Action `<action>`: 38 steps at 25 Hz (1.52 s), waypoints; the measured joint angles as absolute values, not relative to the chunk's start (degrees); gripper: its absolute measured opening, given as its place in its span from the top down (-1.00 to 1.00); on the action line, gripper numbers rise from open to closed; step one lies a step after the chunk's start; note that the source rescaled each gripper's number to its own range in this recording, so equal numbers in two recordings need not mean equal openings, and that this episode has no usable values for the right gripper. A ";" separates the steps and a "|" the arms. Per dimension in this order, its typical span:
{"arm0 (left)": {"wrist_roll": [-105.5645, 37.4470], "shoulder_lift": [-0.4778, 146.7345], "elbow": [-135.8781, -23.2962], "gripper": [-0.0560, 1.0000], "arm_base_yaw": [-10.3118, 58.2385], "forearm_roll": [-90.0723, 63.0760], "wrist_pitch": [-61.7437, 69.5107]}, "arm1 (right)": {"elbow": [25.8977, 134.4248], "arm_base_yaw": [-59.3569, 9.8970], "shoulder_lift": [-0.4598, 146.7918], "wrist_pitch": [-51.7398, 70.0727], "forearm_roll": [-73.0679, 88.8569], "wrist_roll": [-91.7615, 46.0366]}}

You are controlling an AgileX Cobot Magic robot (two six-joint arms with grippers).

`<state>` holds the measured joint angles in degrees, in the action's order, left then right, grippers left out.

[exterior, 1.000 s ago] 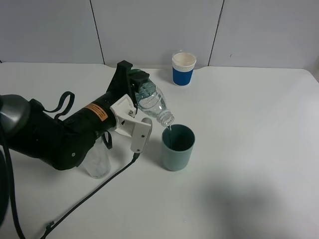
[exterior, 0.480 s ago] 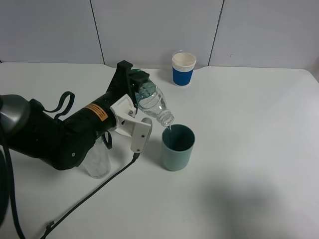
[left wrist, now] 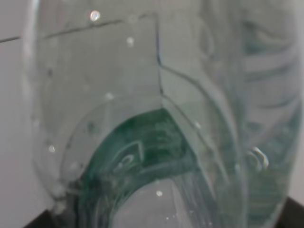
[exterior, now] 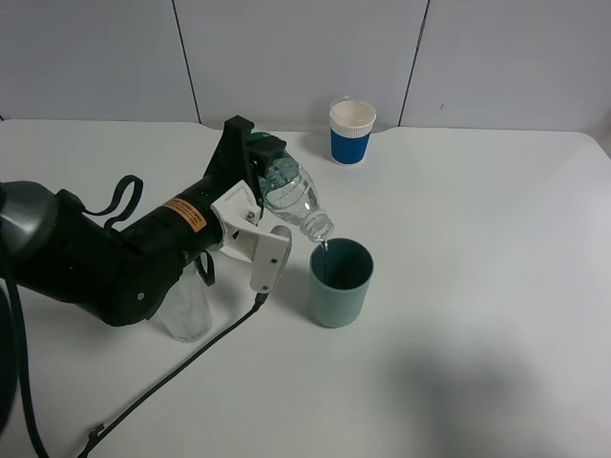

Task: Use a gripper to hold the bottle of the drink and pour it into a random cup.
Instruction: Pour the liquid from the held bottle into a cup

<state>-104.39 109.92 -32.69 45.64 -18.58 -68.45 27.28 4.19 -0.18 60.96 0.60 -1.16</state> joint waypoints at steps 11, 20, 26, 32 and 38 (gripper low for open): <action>-104.39 109.92 -32.69 0.89 45.64 -18.58 -68.45 | 27.28 4.19 -0.18 60.96 0.60 -1.16; -104.39 109.92 -32.69 0.89 45.64 -19.34 -68.49 | 27.28 4.19 -0.18 60.96 0.60 -1.16; -104.41 109.92 -32.69 0.89 45.64 -19.89 -68.49 | 27.28 4.19 -0.18 60.96 0.60 -1.16; -104.41 109.92 -32.69 0.89 45.64 -20.57 -68.49 | 27.28 4.19 -0.18 60.96 0.60 -1.16; -104.85 109.92 -32.69 0.89 45.64 -20.62 -68.49 | 27.28 4.19 -0.18 60.96 0.60 -1.16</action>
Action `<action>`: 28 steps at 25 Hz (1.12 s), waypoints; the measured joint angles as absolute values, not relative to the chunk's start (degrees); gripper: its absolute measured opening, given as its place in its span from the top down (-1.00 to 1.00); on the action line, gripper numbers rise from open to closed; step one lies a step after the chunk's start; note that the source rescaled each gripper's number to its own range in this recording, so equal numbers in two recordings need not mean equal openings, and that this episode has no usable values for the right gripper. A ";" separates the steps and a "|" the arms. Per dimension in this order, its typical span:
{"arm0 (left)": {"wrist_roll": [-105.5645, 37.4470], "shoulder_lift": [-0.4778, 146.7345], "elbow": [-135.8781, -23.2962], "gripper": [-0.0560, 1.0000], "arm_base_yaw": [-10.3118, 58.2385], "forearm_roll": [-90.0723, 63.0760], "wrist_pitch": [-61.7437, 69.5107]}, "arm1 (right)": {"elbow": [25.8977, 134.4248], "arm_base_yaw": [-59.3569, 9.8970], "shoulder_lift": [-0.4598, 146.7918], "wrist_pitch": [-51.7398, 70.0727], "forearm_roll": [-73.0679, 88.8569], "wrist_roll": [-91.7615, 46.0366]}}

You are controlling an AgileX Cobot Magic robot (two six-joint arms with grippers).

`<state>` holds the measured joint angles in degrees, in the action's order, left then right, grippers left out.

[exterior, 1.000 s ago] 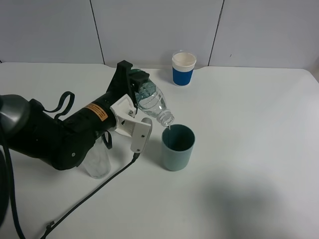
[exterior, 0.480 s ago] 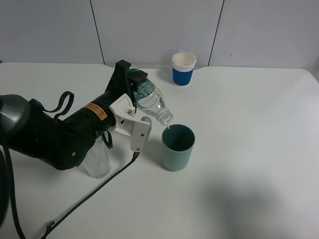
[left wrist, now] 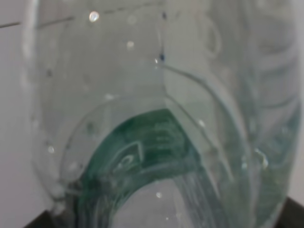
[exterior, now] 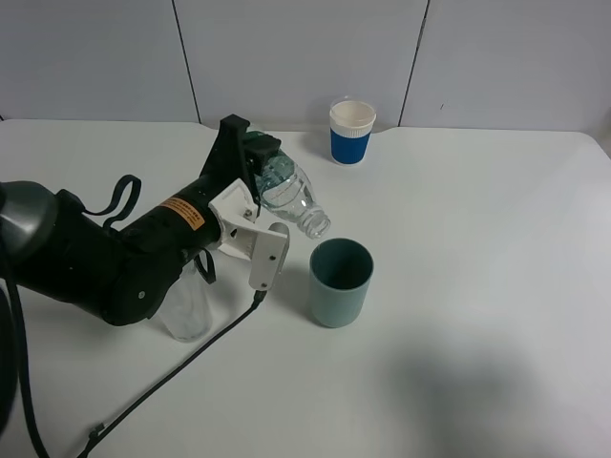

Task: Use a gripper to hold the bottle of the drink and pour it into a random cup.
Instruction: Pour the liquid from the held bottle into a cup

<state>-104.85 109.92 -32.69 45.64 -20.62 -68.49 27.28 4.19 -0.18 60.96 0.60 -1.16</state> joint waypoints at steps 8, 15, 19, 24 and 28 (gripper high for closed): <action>-105.66 109.92 -32.69 0.89 45.64 -20.08 -68.49 | 27.28 4.19 -0.18 60.96 0.60 -1.16; -105.90 109.92 -32.69 0.89 45.64 -19.89 -68.49 | 27.28 4.19 -0.18 60.96 0.60 -1.16; -106.07 109.92 -32.69 0.89 45.64 -19.89 -68.49 | 27.28 4.19 -0.18 60.96 0.60 -1.16; -106.13 109.92 -32.69 0.89 45.64 -19.46 -68.49 | 27.28 4.19 -0.18 60.96 0.60 -1.16; -106.33 109.92 -32.69 0.89 45.64 -19.45 -68.49 | 27.28 4.19 -0.18 60.96 0.60 -1.16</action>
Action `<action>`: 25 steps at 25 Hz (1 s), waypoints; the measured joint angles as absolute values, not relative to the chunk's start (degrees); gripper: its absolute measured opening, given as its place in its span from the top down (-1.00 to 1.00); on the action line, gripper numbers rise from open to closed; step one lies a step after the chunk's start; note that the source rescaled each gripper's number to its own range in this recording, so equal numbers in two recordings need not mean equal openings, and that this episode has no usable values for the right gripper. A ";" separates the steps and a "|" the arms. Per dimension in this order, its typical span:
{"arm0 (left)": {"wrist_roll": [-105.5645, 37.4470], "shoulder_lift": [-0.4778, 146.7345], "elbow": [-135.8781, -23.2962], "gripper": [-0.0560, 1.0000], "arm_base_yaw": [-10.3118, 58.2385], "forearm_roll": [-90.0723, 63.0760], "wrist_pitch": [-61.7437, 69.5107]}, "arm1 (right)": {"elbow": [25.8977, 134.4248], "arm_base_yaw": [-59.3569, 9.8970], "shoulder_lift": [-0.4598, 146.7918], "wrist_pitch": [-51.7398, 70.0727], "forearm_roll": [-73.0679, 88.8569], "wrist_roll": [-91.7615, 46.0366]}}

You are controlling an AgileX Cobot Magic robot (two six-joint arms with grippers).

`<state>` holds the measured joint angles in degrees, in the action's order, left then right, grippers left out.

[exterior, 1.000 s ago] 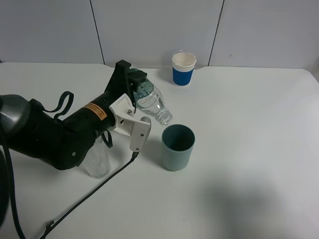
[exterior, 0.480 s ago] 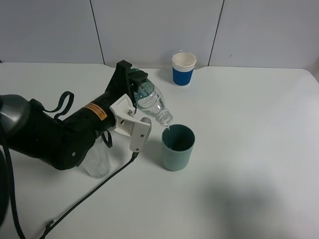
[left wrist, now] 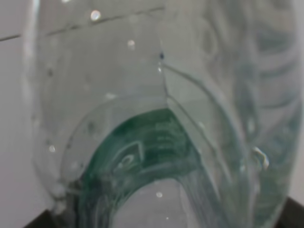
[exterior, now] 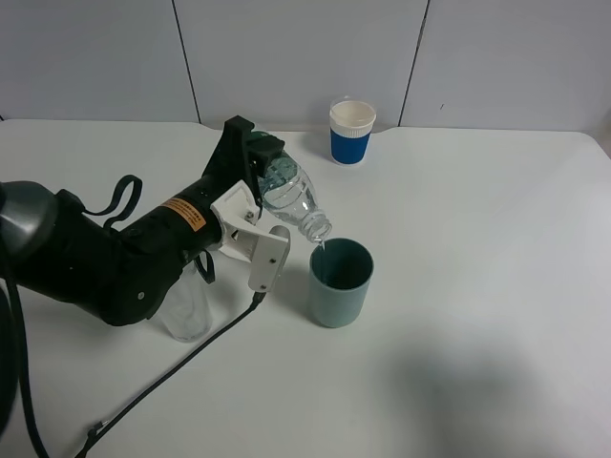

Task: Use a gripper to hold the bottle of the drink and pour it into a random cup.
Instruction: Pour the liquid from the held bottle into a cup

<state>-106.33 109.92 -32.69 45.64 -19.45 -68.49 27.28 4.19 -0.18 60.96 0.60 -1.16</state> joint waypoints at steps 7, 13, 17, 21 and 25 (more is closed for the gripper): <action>-108.13 109.92 -32.69 0.89 45.64 -19.40 -68.49 | 27.28 4.19 -0.18 60.96 0.60 -1.16; -108.49 109.92 -32.69 0.89 45.64 -19.40 -68.49 | 27.28 4.19 -0.18 60.96 0.60 -1.16; -108.56 109.92 -32.69 0.89 45.64 -19.40 -68.49 | 27.28 4.19 -0.18 60.96 0.60 -1.16; -108.63 109.92 -32.69 0.89 45.64 -19.40 -68.49 | 27.28 4.19 -0.18 60.96 0.60 -1.16; -108.63 109.92 -32.69 0.89 45.64 -19.40 -68.49 | 27.28 4.19 -0.18 60.96 0.60 -1.16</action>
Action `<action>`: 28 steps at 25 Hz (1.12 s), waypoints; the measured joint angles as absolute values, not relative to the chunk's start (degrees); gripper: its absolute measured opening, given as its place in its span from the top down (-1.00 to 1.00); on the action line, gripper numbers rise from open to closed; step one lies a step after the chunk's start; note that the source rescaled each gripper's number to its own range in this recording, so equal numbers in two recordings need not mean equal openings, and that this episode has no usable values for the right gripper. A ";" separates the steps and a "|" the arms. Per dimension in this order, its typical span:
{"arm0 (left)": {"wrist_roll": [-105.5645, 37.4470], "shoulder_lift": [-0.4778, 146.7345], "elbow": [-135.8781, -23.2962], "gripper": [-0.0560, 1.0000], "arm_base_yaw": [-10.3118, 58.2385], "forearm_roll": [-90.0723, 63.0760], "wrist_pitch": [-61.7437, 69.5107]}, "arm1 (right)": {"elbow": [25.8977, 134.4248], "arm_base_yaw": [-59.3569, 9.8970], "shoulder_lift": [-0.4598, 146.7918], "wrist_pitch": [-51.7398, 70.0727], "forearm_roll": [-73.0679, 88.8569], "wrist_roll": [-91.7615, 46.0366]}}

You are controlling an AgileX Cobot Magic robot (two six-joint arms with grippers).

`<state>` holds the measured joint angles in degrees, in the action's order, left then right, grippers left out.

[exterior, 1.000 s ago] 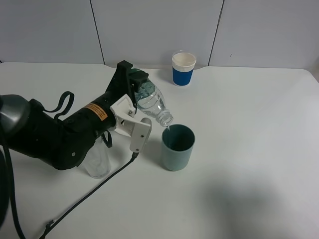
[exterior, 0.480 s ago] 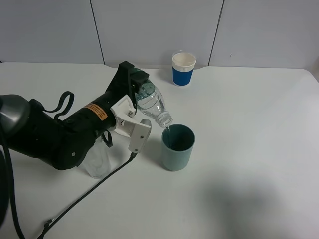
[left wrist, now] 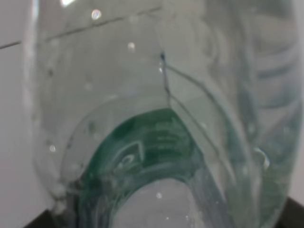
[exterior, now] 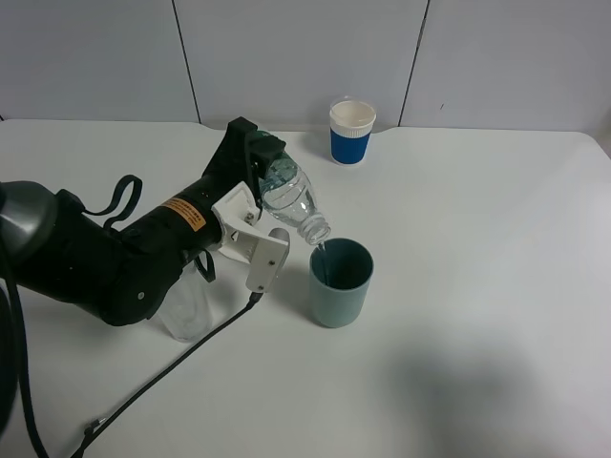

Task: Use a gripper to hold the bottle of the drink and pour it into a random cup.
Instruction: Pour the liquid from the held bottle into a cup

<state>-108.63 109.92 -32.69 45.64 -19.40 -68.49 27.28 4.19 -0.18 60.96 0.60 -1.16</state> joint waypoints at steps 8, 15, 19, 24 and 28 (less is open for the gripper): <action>-108.69 109.92 -32.69 0.89 45.64 -19.39 -68.49 | 27.28 4.19 -0.18 60.96 0.60 -1.16; -110.06 109.92 -32.69 0.89 45.64 -19.26 -68.49 | 27.28 4.19 -0.18 60.96 0.60 -1.16; -110.80 109.92 -32.69 0.89 45.64 -19.26 -68.49 | 27.28 4.19 -0.18 60.96 0.60 -1.16; -111.04 109.92 -32.69 0.89 45.64 -19.21 -68.49 | 27.28 4.19 -0.18 60.96 0.60 -1.16; -111.24 109.92 -32.69 0.89 45.64 -19.21 -68.51 | 27.28 4.19 -0.18 60.96 0.60 -1.16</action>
